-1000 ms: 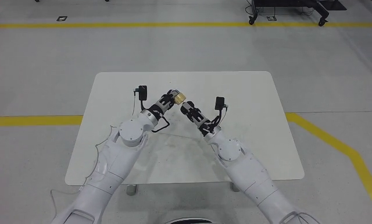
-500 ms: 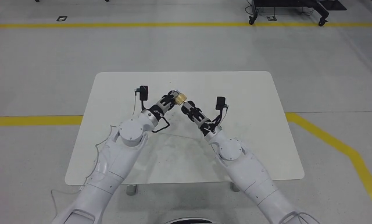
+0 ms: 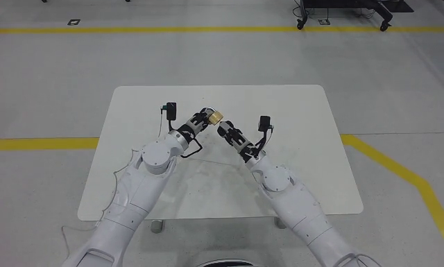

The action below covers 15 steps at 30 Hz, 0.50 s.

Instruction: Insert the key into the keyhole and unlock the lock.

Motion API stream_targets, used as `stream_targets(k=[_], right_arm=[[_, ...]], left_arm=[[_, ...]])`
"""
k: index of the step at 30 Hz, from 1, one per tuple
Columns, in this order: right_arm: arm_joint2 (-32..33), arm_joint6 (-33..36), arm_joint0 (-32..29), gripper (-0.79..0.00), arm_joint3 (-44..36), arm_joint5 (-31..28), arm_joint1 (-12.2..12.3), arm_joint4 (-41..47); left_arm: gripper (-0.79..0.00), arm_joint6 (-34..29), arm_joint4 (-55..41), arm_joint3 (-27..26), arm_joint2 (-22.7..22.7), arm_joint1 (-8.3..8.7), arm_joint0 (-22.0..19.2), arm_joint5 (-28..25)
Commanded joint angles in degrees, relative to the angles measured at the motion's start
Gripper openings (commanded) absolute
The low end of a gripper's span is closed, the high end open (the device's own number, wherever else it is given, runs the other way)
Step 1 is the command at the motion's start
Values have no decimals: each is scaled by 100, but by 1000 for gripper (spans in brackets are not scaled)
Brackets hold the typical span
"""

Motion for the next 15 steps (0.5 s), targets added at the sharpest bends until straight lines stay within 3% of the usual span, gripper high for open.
stream_targets(k=[1, 4, 6, 15], right_arm=[[24, 17, -14, -693, -4, -19, 2, 17], [57, 51, -57, -717, -14, -84, 6, 61], [81, 105, -61, -785, 0, -112, 8, 107], [74, 199, 30, -785, 64, -50, -12, 121]], left_arm=[[-785, -14, -63, 10, -25, -5, -2, -2], [-785, -23, -92, 25, -47, -11, -3, -4], [-785, -25, -66, 25, -40, -17, -2, -13], [-785, -70, 24, 16, -31, -33, 8, -77]])
